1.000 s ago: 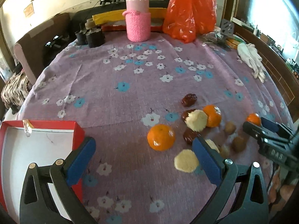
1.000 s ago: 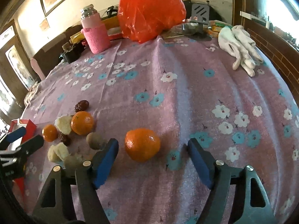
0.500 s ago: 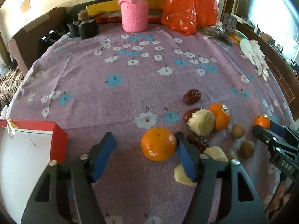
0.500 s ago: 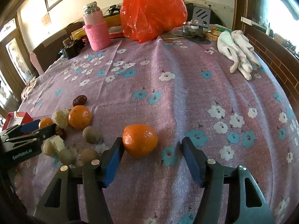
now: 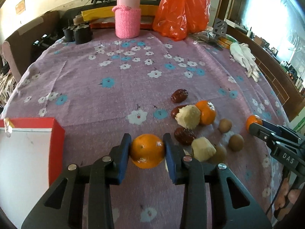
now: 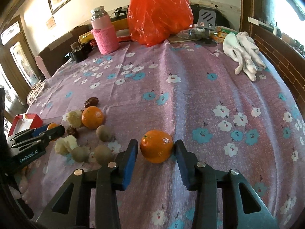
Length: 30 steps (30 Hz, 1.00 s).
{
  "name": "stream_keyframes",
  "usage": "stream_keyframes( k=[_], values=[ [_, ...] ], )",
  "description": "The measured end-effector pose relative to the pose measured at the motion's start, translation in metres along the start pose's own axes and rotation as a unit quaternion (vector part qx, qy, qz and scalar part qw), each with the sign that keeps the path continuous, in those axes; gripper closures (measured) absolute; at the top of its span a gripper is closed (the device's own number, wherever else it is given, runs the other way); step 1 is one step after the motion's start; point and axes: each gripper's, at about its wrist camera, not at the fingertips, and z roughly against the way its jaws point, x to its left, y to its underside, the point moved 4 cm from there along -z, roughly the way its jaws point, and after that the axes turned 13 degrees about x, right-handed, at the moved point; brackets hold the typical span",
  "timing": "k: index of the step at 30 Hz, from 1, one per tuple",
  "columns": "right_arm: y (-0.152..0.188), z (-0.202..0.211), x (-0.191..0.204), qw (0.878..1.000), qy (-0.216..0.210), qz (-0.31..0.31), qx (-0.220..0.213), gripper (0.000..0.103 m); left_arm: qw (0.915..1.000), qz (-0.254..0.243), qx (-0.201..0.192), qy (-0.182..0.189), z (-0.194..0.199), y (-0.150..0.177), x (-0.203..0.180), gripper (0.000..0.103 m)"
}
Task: Organize fruits
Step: 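Close the left tool on its mandarin while the right tool grasps the other mandarin, then carry the mandarin in the left tool over the white tray while the right tool carries its mandarin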
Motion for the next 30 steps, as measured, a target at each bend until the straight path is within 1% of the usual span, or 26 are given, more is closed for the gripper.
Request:
stream_keyframes(
  k=[2,5,9,12,14,15,17,18,20,21,22,23,26,27,28,30],
  values=[
    [0.002,0.005,0.003,1.000,-0.012,0.004,-0.004,0.063,1.0000,-0.001,-0.005,0.005,0.008,0.006,-0.001,0.071],
    [0.007,0.015,0.012,0.999,-0.047,0.014,-0.012,0.064,0.9997,-0.008,-0.018,0.011,0.025,0.018,-0.005,0.071],
    [0.015,0.025,0.024,0.997,-0.066,0.030,-0.020,0.069,0.9989,-0.021,-0.038,0.020,0.051,0.039,-0.009,0.071],
    [0.022,0.033,0.036,0.995,-0.092,0.044,-0.020,0.069,0.9983,-0.014,-0.049,0.028,0.069,0.056,-0.005,0.071],
    [0.025,0.037,0.046,0.993,-0.100,0.055,-0.023,0.069,0.9982,-0.003,-0.052,0.031,0.077,0.066,0.003,0.071],
    [0.026,0.039,0.052,0.993,-0.096,0.063,-0.024,0.070,0.9981,0.004,-0.052,0.032,0.081,0.070,0.008,0.071],
    [0.026,0.038,0.059,0.996,-0.049,0.068,-0.024,0.069,0.9977,0.012,-0.056,0.038,0.089,0.075,0.014,0.071],
    [0.025,0.037,0.058,0.997,-0.044,0.062,-0.028,0.069,0.9973,0.011,-0.062,0.037,0.094,0.077,0.015,0.071],
    [0.023,0.038,0.050,0.997,-0.055,0.044,-0.036,0.068,0.9970,0.005,-0.074,0.026,0.103,0.078,0.016,0.071],
    [0.022,0.039,0.045,0.998,-0.044,0.035,-0.042,0.067,0.9965,0.003,-0.081,0.021,0.108,0.078,0.017,0.071],
    [0.019,0.038,0.040,0.998,-0.027,0.027,-0.048,0.065,0.9961,0.000,-0.087,0.018,0.111,0.078,0.017,0.071],
    [0.017,0.035,0.035,0.998,-0.015,0.024,-0.047,0.064,0.9957,-0.002,-0.091,0.016,0.113,0.077,0.017,0.071],
    [0.006,0.024,0.022,0.999,-0.022,0.007,-0.036,0.063,0.9953,-0.002,-0.093,0.024,0.114,0.075,0.017,0.071],
    [0.003,0.017,0.020,0.999,-0.023,0.001,-0.023,0.059,0.9953,-0.003,-0.094,0.023,0.114,0.075,0.016,0.071],
    [0.000,0.009,0.020,1.000,-0.027,-0.001,-0.008,0.059,0.9953,-0.004,-0.095,0.022,0.114,0.075,0.016,0.071],
    [-0.003,-0.001,0.022,0.999,-0.036,-0.004,0.005,0.060,0.9954,-0.005,-0.092,0.026,0.111,0.075,0.014,0.071]
  ],
)
